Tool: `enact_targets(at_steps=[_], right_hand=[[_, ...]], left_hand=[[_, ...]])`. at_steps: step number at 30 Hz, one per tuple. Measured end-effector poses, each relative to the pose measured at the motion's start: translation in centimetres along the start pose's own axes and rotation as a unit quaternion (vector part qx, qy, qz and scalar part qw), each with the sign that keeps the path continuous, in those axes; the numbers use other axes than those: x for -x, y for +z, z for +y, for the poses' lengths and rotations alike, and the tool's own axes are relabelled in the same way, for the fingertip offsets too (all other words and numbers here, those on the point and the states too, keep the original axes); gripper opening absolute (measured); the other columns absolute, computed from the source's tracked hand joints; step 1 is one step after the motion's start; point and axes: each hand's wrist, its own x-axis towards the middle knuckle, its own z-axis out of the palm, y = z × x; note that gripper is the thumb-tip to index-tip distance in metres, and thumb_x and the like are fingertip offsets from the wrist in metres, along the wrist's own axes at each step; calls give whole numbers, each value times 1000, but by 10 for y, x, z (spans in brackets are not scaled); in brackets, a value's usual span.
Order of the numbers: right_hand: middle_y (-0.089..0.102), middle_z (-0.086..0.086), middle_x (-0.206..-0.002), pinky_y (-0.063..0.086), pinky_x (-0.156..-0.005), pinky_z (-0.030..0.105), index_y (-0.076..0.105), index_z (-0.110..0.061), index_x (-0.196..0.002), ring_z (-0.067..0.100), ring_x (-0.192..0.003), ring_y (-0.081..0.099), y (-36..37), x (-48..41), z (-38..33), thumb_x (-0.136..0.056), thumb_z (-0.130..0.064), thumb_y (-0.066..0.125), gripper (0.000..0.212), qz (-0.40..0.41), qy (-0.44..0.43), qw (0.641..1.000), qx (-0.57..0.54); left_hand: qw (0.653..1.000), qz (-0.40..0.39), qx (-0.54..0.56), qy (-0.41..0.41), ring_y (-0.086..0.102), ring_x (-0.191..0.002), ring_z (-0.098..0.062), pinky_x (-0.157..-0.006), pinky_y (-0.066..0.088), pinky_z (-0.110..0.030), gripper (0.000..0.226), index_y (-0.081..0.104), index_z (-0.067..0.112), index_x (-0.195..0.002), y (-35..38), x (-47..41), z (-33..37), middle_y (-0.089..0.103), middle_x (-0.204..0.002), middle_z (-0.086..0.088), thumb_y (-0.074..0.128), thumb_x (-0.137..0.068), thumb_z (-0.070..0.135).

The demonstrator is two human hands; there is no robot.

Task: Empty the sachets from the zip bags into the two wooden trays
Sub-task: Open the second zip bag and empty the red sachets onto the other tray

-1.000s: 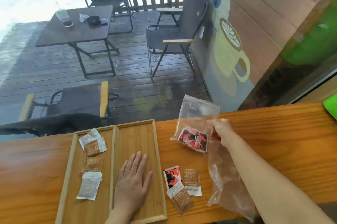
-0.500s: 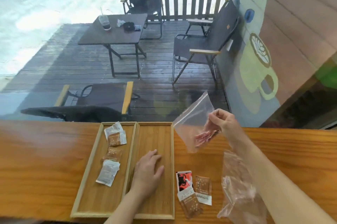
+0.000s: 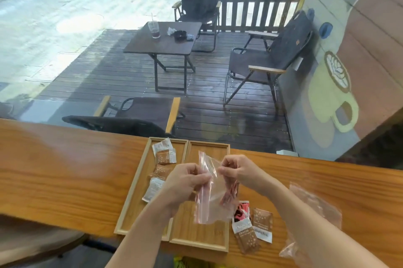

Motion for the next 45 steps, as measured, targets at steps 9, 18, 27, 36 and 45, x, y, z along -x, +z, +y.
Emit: enact_targets(at_steps=[9, 18, 27, 36, 45], right_hand=[[61, -5, -94, 47, -71, 16, 56, -23, -97, 7, -89, 59, 47, -6, -12, -87, -23, 60, 11, 117, -43, 992, -15], [65, -5, -86, 52, -67, 19, 60, -25, -88, 1, -74, 61, 74, 24, -33, -84, -24, 64, 6, 103, -74, 991, -34], [69, -5, -91, 56, -73, 25, 61, -26, -93, 6, -82, 65, 81, 43, -29, -76, -28, 72, 20, 125, -68, 990, 13], [69, 4, -74, 56, -58, 24, 65, -14, -82, 12, -61, 68, 80, 60, -30, -87, -15, 60, 7, 161, -21, 987, 1], [58, -8, -63, 45, -52, 17, 58, -26, -66, 0, -52, 54, 84, 70, -22, -90, -17, 55, 25, 165, -3, 983, 85]], left_hand=[[984, 22, 165, -59, 70, -73, -20, -63, 57, -30, 13, 67, -1, -94, -23, 20, -23, 71, -84, -13, 56, -88, 4], [968, 63, 231, -82, 71, -74, -24, -59, 57, -30, 11, 70, 0, -89, -29, 19, -30, 74, -83, -16, 65, -82, 6], [980, 57, 187, -49, 61, -75, -17, -63, 46, -28, 11, 69, 16, -67, -7, 19, -30, 68, -73, -3, 72, -75, 21], [987, 41, 155, -3, 57, -66, -18, -66, 47, -31, 30, 60, 10, -66, -2, 14, -29, 59, -66, -6, 73, -61, 36], [996, 28, -22, 80, 60, -68, -17, -67, 51, -28, 44, 60, 10, -77, -5, 14, -46, 62, -73, -7, 59, -76, 54]])
